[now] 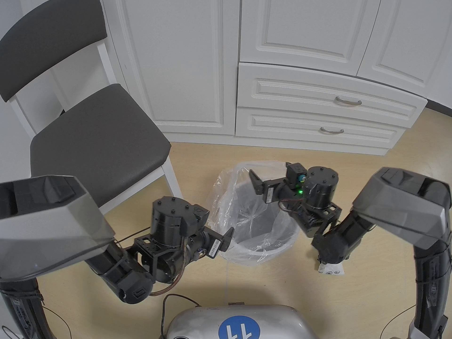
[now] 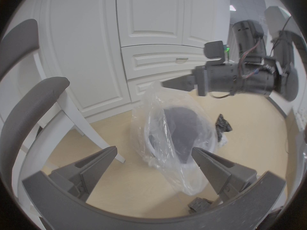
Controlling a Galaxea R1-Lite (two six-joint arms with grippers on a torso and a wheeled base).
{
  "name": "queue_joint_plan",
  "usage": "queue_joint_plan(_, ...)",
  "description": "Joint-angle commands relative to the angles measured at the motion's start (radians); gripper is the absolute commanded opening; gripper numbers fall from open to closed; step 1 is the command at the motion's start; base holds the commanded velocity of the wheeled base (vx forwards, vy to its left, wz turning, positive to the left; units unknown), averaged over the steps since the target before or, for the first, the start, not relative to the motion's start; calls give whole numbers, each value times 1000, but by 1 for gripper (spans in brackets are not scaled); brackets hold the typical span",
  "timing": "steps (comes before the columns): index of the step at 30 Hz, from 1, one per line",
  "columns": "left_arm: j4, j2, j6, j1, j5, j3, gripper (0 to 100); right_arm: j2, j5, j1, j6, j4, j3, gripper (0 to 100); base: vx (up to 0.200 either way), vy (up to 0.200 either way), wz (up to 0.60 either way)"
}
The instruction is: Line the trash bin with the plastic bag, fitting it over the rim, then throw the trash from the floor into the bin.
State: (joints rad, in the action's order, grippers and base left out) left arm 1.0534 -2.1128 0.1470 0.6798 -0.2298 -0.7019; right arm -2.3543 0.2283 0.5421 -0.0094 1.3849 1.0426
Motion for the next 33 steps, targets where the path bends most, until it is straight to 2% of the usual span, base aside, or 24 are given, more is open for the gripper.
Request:
queue_joint_plan(1, 0, -147, -27, 60, -168, -137, 100, 187, -14, -126, -14, -204, -87, 100, 0, 0, 0)
queue_joint_plan(5, -1, -174, -27, 50, -218, -179, 100, 187, -15, -146, -14, -259, -85, 100, 0, 0, 0)
queue_joint_plan(11, -6, -164, -20, 0, -223, -194, 100, 156, -20, -163, -14, -331, -67, 100, 0, 0, 0)
queue_joint_plan(23, -24, -156, -12, -98, -223, -255, 100, -22, -10, -199, 19, -339, 93, 100, 0, 0, 0)
queue_joint_plan(33, -75, -202, -15, -161, -223, -330, 100, -88, -12, -214, 34, -340, 154, 100, 0, 0, 0)
